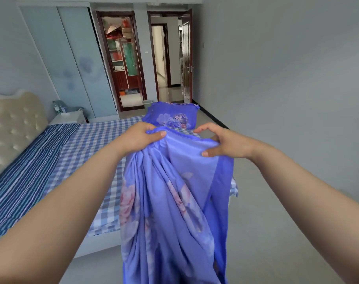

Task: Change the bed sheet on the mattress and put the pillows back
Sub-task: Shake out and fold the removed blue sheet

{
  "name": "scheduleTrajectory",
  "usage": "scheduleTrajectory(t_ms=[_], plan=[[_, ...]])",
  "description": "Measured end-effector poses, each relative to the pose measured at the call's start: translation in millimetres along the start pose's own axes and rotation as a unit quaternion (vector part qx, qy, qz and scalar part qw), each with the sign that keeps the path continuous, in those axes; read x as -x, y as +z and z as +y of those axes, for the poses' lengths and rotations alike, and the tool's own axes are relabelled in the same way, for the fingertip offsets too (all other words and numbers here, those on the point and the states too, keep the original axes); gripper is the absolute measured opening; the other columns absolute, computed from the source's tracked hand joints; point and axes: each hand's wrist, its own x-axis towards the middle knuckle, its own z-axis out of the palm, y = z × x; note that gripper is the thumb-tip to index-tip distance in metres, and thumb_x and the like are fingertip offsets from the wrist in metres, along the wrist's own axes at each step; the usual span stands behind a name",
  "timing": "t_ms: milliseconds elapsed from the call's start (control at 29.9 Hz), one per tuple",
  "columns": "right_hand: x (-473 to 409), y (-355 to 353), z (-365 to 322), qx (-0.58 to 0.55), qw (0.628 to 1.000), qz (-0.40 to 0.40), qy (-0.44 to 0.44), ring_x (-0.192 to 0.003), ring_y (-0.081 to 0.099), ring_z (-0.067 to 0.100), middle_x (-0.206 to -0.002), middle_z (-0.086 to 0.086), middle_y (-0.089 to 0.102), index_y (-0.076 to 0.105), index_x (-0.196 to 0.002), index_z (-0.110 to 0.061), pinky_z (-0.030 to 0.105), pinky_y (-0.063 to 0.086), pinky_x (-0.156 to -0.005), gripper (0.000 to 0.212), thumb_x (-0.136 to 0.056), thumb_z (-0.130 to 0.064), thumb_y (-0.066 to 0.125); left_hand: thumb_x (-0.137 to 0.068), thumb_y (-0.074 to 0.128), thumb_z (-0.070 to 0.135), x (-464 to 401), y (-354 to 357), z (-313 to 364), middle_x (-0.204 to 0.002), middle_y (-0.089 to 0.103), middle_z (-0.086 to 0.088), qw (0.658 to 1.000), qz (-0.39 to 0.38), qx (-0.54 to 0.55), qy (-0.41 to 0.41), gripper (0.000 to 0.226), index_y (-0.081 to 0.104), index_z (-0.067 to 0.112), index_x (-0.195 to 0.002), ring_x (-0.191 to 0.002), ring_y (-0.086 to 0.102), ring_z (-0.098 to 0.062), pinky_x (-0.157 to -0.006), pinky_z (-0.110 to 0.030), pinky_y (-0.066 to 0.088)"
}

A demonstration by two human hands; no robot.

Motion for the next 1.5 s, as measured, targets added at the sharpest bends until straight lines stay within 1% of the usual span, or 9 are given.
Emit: scheduleTrajectory(t_ms=[100, 267, 468, 669, 769, 903, 1103, 1337, 1505], plan=[[7.5, -0.7, -3.3, 0.026, 0.999, 0.032, -0.024, -0.079, 0.057, -0.015, -0.086, -0.038, 0.061, 0.052, -0.106, -0.037, 0.004, 0.041, -0.070, 0.039, -0.083, -0.013, 0.072, -0.085, 0.064, 0.048, 0.5, 0.4, 6.3, -0.068, 0.040, -0.006, 1.000, 0.014, -0.013, 0.003, 0.052, 0.055, -0.002, -0.075, -0.060, 0.036, -0.016, -0.060, -0.027, 0.027], [16.5, 0.8, 4.6, 0.043, 0.994, 0.092, -0.037, -0.065, 0.047, 0.017, -0.076, 0.006, 0.055, 0.051, -0.100, -0.039, 0.032, 0.044, -0.066, 0.033, -0.083, -0.020, 0.071, -0.088, 0.063, 0.043, 1.2, 1.4, 11.7, -0.063, 0.039, -0.006, 0.999, 0.022, -0.039, 0.018, 0.043, 0.054, 0.005, -0.069, -0.053, 0.037, -0.014, -0.051, -0.024, 0.029], [22.7, 4.8, 8.4, 0.012, 0.988, 0.143, -0.048, -0.061, 0.045, 0.000, -0.080, -0.005, 0.056, 0.053, -0.080, -0.022, 0.017, 0.039, -0.062, 0.020, -0.084, -0.014, 0.071, -0.086, 0.065, 0.044, 0.9, 2.2, 8.5, -0.064, 0.043, -0.005, 0.999, 0.014, -0.037, 0.029, 0.038, 0.059, 0.009, -0.069, -0.058, 0.040, -0.016, -0.059, -0.027, 0.031], [22.9, 2.8, 18.8, 0.090, 0.990, 0.078, 0.077, -0.059, 0.052, 0.014, -0.065, 0.005, 0.054, 0.052, -0.069, -0.009, 0.027, 0.039, -0.060, 0.032, -0.083, -0.031, 0.072, -0.086, 0.066, 0.041, 0.9, -2.8, 10.7, -0.069, 0.042, -0.007, 0.997, 0.003, -0.067, 0.044, 0.046, 0.056, -0.003, -0.078, -0.063, 0.039, -0.017, -0.062, -0.028, 0.031], [19.1, 0.1, 25.1, 0.098, 0.981, 0.137, 0.099, -0.062, 0.048, 0.020, -0.066, 0.009, 0.053, 0.055, -0.069, -0.005, 0.028, 0.036, -0.060, 0.036, -0.084, -0.035, 0.070, -0.085, 0.066, 0.042, 3.6, -3.5, 12.5, -0.065, 0.036, -0.006, 0.993, -0.015, -0.096, 0.059, 0.046, 0.049, 0.002, -0.070, -0.060, 0.035, -0.017, -0.060, -0.027, 0.027], [9.3, -6.8, 26.4, -0.056, 0.966, 0.239, 0.078, -0.068, 0.049, 0.017, -0.071, 0.008, 0.053, 0.060, -0.070, -0.002, 0.028, 0.041, -0.066, 0.028, -0.082, -0.024, 0.073, -0.084, 0.066, 0.044, 3.8, -1.0, 7.5, -0.063, 0.042, -0.007, 0.992, -0.036, -0.107, 0.059, 0.051, 0.054, -0.005, -0.075, -0.059, 0.040, -0.015, -0.057, -0.027, 0.030], [0.2, -0.9, 22.1, -0.356, 0.918, 0.172, 0.040, -0.069, 0.067, 0.012, -0.073, 0.001, 0.071, 0.065, -0.078, -0.008, 0.024, 0.054, -0.071, 0.011, -0.088, -0.006, 0.062, -0.079, 0.067, 0.052, 2.9, 4.8, -8.2, -0.066, 0.046, -0.005, 0.993, -0.039, -0.109, 0.038, 0.061, 0.054, -0.007, -0.080, -0.061, 0.043, -0.015, -0.062, -0.029, 0.033], [-9.7, -6.3, 17.8, -0.236, 0.942, 0.239, 0.011, -0.073, 0.063, 0.011, -0.074, -0.002, 0.067, 0.065, -0.070, -0.013, 0.026, 0.052, -0.082, 0.016, -0.085, -0.009, 0.069, -0.076, 0.068, 0.054, 4.7, 6.4, -15.2, -0.061, 0.039, -0.006, 0.991, -0.064, -0.112, 0.020, 0.062, 0.047, -0.004, -0.070, -0.057, 0.038, -0.017, -0.060, -0.029, 0.030], [-14.6, -7.6, 8.5, -0.330, 0.915, 0.232, 0.000, -0.067, 0.066, 0.011, -0.070, -0.001, 0.070, 0.064, -0.074, -0.008, 0.024, 0.055, -0.074, 0.011, -0.084, -0.007, 0.068, -0.078, 0.068, 0.052, 5.3, 10.8, -12.4, -0.060, 0.037, -0.006, 0.990, -0.092, -0.102, 0.001, 0.057, 0.048, 0.000, -0.069, -0.056, 0.037, -0.018, -0.059, -0.031, 0.029]])
